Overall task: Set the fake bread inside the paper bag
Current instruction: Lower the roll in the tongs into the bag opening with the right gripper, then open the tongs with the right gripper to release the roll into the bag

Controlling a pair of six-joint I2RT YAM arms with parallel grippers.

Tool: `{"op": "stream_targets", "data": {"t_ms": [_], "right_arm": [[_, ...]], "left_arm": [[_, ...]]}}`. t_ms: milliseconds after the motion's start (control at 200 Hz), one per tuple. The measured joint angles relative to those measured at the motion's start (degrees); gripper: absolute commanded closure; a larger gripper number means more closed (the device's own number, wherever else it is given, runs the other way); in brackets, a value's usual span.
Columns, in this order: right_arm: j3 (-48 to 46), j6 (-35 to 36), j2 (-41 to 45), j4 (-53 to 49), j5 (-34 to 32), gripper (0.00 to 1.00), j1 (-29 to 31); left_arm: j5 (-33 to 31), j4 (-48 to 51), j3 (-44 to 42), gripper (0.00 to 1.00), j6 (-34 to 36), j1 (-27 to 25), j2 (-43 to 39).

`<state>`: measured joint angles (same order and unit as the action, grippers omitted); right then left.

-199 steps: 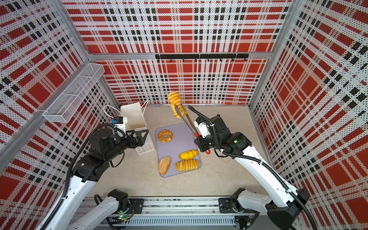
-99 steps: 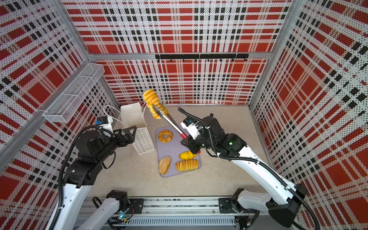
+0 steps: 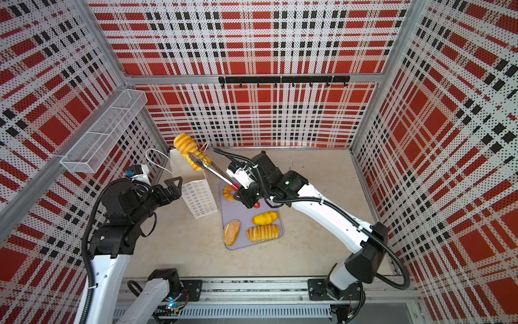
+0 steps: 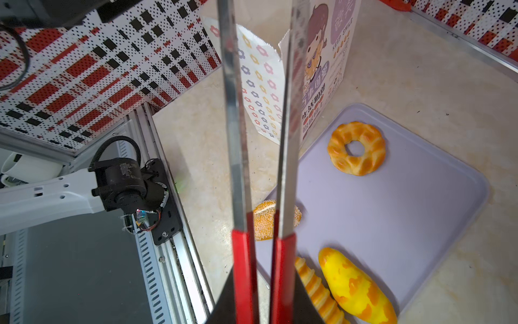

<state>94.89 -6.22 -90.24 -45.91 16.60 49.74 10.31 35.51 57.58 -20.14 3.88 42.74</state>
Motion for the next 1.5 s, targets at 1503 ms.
{"op": "stream_targets", "data": {"t_ms": [1503], "right_arm": [[11.26,0.68,-13.11,-7.58,-10.47,0.68,5.27]], "left_arm": [[6.67,0.0,-0.87,0.02,0.9,6.34,0.28]]}}
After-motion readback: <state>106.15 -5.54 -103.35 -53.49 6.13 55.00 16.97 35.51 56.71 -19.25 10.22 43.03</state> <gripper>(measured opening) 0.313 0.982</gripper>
